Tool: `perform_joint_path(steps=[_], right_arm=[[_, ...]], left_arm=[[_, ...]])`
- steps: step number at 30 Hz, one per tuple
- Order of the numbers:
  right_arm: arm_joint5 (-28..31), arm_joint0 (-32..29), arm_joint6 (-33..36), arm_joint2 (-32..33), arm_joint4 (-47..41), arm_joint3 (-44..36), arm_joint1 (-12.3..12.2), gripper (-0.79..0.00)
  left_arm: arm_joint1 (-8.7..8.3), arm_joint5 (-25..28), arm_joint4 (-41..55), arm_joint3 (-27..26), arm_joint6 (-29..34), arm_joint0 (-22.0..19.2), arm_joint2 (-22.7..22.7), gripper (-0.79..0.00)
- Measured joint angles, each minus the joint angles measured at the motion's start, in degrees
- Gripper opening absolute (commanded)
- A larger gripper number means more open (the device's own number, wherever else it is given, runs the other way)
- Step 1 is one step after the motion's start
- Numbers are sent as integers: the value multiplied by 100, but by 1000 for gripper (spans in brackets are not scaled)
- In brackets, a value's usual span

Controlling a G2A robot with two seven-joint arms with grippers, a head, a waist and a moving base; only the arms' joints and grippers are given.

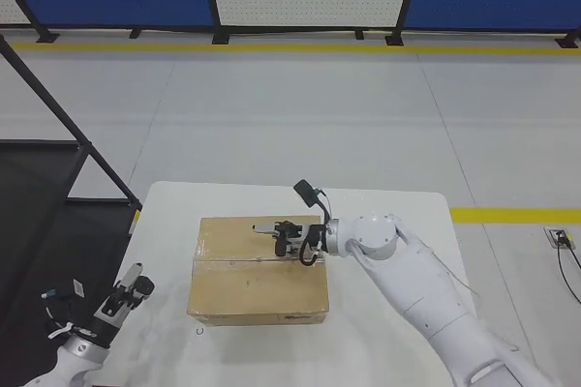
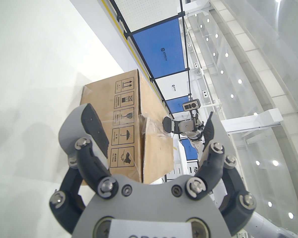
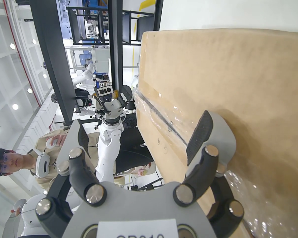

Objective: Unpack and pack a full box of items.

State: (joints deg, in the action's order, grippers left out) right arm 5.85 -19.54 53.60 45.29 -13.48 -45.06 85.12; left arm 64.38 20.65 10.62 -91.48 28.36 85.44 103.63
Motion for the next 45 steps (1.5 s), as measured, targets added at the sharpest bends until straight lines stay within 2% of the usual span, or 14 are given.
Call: perform_joint_path(steps=[12, 15, 19, 25, 30, 33, 37, 41, 45], right_arm=[[447, 584, 55, -719, -358, 1039, 709, 0], [724, 700, 146, -734, -468, 1305, 822, 0], [1482, 813, 398, -544, -680, 1500, 827, 0], [2760, 730, 783, 48, -894, 1194, 534, 0], [3206, 332, 488, 683, -530, 415, 132, 0], [3188, -158, 304, 1220, -218, -442, -161, 0], [2956, -1169, -7, 2120, 358, -2041, -541, 0], [2663, -2234, -482, 2902, 941, -3474, -770, 0], [2228, -3042, -978, 3430, 1362, -4318, -879, 0]], left_arm=[[-12, 53, 116, 82, 45, 65, 58, 0], [-15, 52, 130, 105, 57, 59, 63, 0], [-18, 41, 123, 98, 52, 52, 54, 0], [-22, 16, 130, 79, 42, 25, 42, 0], [-33, -13, 140, 56, 62, -17, 73, 0], [-42, -28, 173, 82, 99, -52, 115, 0], [-45, -34, 174, 89, 112, -62, 119, 0], [-45, -34, 173, 89, 111, -61, 118, 0], [-44, -33, 173, 89, 111, -61, 118, -1]])
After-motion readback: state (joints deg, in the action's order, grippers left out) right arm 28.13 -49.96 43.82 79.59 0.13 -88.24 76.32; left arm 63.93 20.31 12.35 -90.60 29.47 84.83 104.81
